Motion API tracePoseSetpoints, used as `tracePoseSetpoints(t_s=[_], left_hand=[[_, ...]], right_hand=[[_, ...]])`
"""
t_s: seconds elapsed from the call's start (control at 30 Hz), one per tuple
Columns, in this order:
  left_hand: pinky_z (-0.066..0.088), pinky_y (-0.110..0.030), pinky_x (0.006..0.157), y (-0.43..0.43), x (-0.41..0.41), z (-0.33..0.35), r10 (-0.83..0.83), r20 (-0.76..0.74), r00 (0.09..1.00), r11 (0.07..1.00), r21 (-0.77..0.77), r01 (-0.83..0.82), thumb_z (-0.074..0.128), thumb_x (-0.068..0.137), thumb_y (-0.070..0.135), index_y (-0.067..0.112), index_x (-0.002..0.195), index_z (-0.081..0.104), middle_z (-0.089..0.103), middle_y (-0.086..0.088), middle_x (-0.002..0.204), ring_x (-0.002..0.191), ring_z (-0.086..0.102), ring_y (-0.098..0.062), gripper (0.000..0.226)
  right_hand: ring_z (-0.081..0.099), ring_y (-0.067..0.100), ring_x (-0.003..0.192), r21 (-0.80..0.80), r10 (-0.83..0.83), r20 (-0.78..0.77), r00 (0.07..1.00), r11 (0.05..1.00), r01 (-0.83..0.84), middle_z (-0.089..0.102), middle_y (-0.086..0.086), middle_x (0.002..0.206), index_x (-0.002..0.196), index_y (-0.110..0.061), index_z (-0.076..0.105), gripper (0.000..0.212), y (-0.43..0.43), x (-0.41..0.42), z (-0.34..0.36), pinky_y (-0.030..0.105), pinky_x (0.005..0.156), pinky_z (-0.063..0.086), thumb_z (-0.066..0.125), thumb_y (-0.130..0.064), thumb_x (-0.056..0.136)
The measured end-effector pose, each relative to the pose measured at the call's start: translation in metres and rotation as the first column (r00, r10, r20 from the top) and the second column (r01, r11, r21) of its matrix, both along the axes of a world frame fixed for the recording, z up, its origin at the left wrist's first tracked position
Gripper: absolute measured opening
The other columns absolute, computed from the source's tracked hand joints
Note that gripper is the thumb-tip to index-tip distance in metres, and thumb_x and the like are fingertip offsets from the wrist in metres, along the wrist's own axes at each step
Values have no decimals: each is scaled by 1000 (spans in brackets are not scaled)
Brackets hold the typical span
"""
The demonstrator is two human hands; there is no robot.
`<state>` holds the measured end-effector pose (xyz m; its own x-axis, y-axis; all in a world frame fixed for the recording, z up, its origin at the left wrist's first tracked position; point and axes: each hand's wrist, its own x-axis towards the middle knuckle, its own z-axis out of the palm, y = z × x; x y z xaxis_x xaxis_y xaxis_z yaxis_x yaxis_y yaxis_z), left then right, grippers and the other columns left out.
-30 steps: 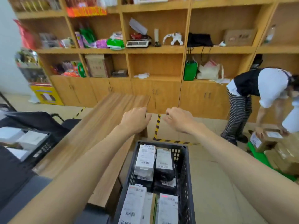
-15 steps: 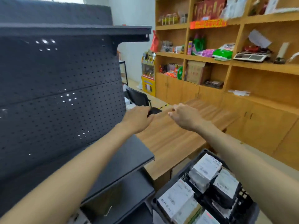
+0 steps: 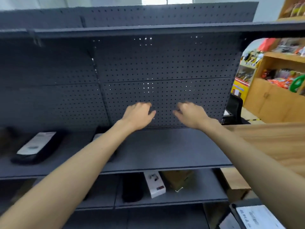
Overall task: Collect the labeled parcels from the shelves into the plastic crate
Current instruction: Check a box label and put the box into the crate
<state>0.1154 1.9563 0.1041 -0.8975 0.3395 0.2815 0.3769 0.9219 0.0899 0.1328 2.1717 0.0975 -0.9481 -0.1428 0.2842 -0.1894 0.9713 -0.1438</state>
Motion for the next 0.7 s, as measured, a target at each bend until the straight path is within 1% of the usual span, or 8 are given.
tracePoseSetpoints(t_s=[0.1,0.2,0.37,0.47,0.57,0.63,0.7], left_hand=[[47,-41,92,-66,12,1,52,2,999,999,5,-52,41,105,44,11,138,55,61,-11,137,121,58,-32,48],[46,-40,89,-122,26,-8,87,4,996,996,2,-87,42,105,43,11,135,56,62,-11,132,119,58,-32,46],[46,-42,89,-195,48,-44,128,55,990,992,-10,-128,43,104,42,12,131,59,64,-10,128,118,59,-32,43],[47,-42,87,-220,61,-73,134,122,983,991,-11,-134,44,103,40,14,126,62,65,-10,124,115,60,-34,39],[44,-40,79,-229,72,-107,125,180,976,992,-5,-126,45,103,40,16,125,63,66,-9,123,111,61,-33,37],[45,-40,80,-229,79,-130,106,223,969,993,21,-114,45,103,40,16,123,64,66,-7,123,110,62,-33,36],[46,-42,84,-227,85,-152,98,276,956,993,40,-113,45,103,39,16,122,65,65,-7,122,110,62,-33,36]], right_hand=[[56,35,102,-23,63,4,998,998,-63,57,14,110,110,-7,56,37,-70,0,-5,38,73,39,40,-39,103],[55,36,108,-24,106,23,994,994,-105,57,13,116,115,-9,57,39,-130,6,-15,41,79,41,40,-42,103],[56,37,109,-54,134,85,987,990,-130,57,14,119,116,-9,57,38,-198,24,-48,42,83,43,40,-41,103],[56,36,107,-61,149,160,976,988,-141,58,15,119,116,-8,57,39,-223,37,-76,42,83,44,41,-41,103],[57,36,108,-69,150,229,962,988,-138,58,15,118,117,-8,57,39,-239,49,-106,43,83,45,41,-41,103],[57,36,107,-73,144,277,950,989,-129,58,14,118,117,-9,57,38,-244,57,-127,42,81,43,41,-41,103],[58,36,105,-77,140,331,933,990,-122,60,13,114,111,-10,58,34,-246,65,-149,39,76,39,42,-39,102]])
